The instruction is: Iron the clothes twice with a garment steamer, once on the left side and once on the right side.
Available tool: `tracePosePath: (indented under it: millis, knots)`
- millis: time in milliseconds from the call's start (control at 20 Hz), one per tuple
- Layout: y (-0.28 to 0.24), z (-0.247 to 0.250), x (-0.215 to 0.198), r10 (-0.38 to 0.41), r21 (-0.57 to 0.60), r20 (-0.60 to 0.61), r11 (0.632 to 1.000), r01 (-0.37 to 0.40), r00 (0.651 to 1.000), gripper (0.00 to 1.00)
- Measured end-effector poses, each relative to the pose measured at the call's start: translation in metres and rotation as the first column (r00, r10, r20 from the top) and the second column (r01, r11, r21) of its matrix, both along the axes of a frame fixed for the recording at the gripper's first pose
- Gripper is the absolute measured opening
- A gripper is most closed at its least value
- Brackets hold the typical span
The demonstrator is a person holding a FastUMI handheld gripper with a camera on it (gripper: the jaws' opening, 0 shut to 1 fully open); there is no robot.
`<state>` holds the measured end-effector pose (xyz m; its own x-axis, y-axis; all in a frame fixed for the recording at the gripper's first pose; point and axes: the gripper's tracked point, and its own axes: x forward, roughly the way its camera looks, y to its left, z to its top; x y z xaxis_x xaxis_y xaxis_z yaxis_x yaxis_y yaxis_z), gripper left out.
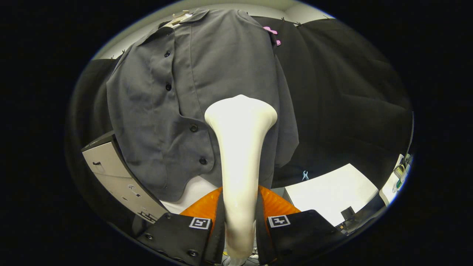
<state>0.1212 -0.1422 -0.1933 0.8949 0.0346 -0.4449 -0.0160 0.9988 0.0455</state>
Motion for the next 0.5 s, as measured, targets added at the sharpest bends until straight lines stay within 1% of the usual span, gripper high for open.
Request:
tracePosePath:
  millis: [250,500]
  knots:
    - [0.01,0.043,-0.019,0.007,-0.008,0.072,1.0,-0.006,0.997,0.43]
    - [0.04,0.083,-0.038,0.031,-0.002,0.126,1.0,-0.031,0.991,0.43]
